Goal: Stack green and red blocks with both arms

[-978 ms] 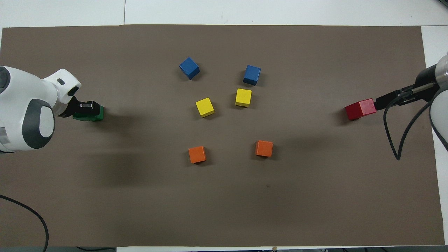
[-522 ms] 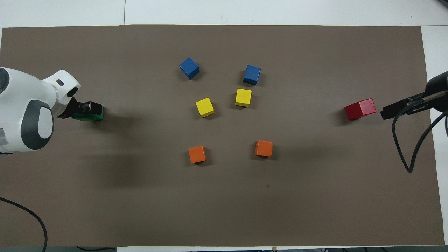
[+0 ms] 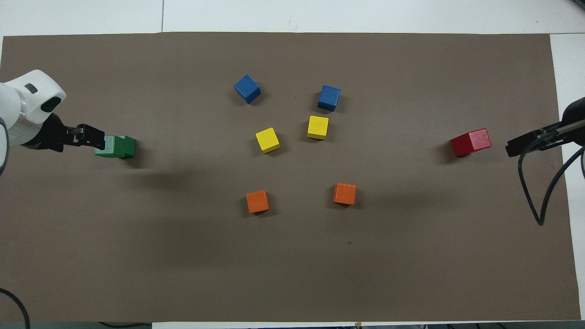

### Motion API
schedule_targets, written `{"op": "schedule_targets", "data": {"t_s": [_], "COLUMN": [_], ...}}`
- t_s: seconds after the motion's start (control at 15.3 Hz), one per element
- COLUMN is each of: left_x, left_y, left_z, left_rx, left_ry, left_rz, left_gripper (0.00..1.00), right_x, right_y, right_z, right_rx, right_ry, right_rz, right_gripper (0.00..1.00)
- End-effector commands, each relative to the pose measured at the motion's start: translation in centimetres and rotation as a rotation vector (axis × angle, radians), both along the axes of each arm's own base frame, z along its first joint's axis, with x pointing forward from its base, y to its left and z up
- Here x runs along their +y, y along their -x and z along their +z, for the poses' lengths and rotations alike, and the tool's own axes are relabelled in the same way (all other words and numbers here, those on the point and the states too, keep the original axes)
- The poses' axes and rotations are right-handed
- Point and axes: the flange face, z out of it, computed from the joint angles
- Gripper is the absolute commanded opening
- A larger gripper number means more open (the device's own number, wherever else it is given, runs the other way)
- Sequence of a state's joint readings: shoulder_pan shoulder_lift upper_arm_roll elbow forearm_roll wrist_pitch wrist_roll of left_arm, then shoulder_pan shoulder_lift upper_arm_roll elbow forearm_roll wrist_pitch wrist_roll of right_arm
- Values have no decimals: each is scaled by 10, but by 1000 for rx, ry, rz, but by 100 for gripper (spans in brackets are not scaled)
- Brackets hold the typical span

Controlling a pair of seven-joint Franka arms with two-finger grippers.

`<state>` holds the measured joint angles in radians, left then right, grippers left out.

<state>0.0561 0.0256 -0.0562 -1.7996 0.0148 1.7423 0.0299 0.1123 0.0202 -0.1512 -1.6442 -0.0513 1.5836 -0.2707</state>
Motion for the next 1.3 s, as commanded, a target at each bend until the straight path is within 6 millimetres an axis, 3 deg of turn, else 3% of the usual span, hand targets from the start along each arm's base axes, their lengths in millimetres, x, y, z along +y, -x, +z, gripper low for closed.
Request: {"op": "schedule_targets", "data": {"t_s": [0.0,0.72,1.24], "left_x": [2,-4,-1], "left_y": [18,22,20], "left_z": [15,15,14], "left_rx": [14,17,60], "left_ry": [10,7,10], "left_rz": [10,29,37], "left_gripper": [100,100,100], "right_x": [2,6,9], "right_y": [3,17,19], "right_z": [7,17,11], "right_rx": [-17,-8,-9], "right_ry": [25,9,-41], "right_rz": [-14,-37,-82], "right_gripper": [100,100,100]}}
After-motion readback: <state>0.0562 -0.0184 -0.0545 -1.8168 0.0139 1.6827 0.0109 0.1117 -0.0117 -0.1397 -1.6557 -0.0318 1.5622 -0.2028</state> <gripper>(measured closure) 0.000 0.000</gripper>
